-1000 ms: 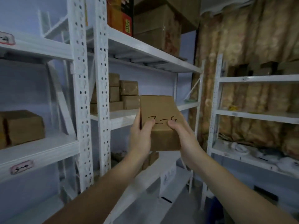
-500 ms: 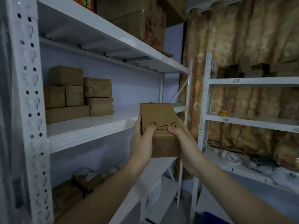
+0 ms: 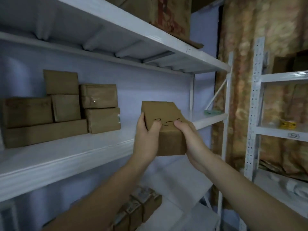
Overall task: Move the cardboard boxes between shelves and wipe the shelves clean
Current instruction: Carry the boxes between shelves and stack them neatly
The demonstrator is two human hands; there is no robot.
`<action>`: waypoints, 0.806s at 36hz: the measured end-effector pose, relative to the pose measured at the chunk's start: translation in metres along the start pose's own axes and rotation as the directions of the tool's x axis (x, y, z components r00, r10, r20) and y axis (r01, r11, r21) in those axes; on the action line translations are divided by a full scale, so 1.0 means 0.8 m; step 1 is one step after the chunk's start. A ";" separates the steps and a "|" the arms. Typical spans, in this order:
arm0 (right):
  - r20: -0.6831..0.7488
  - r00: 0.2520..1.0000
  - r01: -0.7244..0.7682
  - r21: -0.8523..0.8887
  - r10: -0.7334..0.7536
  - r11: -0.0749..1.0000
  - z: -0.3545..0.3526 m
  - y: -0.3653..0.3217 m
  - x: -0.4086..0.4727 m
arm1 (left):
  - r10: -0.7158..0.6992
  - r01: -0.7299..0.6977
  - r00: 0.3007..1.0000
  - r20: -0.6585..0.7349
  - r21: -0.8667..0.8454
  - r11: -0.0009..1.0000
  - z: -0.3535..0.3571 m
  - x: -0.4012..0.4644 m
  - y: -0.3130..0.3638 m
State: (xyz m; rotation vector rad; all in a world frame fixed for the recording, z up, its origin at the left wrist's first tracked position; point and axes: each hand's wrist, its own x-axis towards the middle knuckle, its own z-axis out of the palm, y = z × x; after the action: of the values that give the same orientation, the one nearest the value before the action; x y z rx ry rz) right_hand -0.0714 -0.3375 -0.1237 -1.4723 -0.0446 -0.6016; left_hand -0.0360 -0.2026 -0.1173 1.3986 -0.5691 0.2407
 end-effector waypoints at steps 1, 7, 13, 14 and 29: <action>0.008 1.000 -0.012 0.002 0.011 1.000 0.001 0.004 0.019 | -0.013 0.014 0.999 -0.033 0.017 1.000 0.002 0.015 -0.005; 0.186 0.979 -0.076 -0.033 0.081 0.997 0.006 0.027 0.138 | -0.096 0.142 0.962 -0.255 0.167 0.976 0.017 0.096 -0.028; 0.294 0.954 -0.016 -0.142 0.058 0.990 0.017 0.055 0.231 | -0.126 0.230 0.906 -0.405 0.221 0.948 0.027 0.150 -0.048; 0.316 0.947 -0.010 -0.153 0.058 0.988 0.019 0.059 0.242 | -0.118 0.233 0.896 -0.428 0.227 0.946 0.026 0.159 -0.054; 0.587 0.801 0.005 -0.196 0.113 0.981 0.026 0.097 0.339 | -0.172 0.364 0.810 -0.560 0.252 0.897 0.023 0.217 -0.078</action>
State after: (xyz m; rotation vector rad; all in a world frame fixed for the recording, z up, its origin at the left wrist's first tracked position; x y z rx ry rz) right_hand 0.1983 -0.4144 -0.0876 -1.7980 -0.4499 -0.0683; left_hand 0.1363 -0.2607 -0.0812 1.6512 0.1496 0.4923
